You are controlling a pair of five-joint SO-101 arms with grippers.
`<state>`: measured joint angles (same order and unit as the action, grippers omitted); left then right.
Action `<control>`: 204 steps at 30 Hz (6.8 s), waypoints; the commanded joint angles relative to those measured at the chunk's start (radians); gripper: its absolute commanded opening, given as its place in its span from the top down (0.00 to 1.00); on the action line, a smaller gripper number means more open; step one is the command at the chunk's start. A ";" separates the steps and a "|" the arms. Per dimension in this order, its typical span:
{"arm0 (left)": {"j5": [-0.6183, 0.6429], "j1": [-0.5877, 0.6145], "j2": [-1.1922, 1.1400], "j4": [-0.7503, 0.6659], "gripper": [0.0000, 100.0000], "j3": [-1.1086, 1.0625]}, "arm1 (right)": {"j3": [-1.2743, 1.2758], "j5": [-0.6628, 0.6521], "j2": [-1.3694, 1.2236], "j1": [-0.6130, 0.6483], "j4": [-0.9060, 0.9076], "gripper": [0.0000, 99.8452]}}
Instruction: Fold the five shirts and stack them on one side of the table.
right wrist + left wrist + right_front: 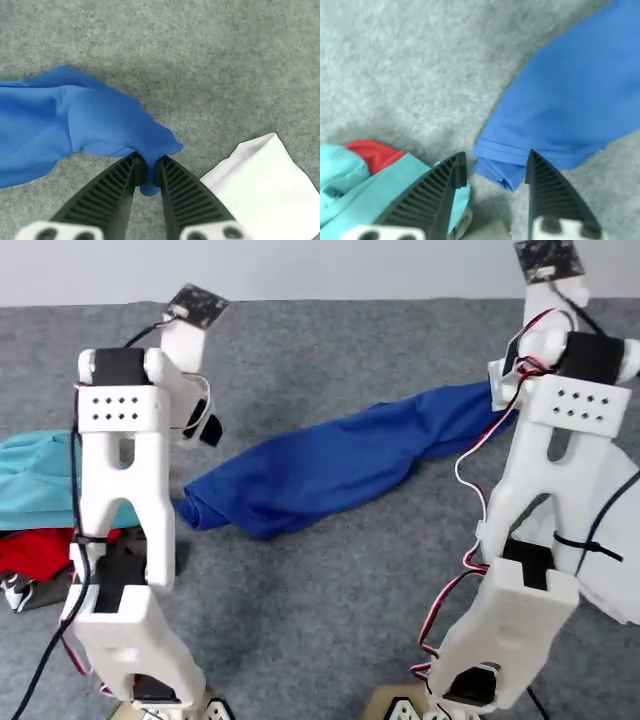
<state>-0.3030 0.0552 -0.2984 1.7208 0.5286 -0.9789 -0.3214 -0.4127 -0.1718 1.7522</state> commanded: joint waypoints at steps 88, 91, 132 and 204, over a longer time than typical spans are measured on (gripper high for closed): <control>-0.084 -0.324 -0.509 0.035 0.99 0.137 | -0.014 -0.011 0.088 0.005 0.042 0.99; -0.043 -0.308 -0.405 0.035 0.99 0.186 | -0.009 -0.011 0.120 0.005 0.042 0.99; 0.021 0.002 0.591 0.032 0.99 0.225 | -0.015 -0.095 0.608 -0.061 -0.329 0.99; 0.021 -0.229 1.185 -0.055 0.99 -0.191 | 0.035 -0.408 1.047 -0.312 -0.265 0.99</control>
<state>-0.2846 -0.1672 0.8769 1.6210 0.2340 -0.9390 -0.7250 0.5999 -0.4296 1.5021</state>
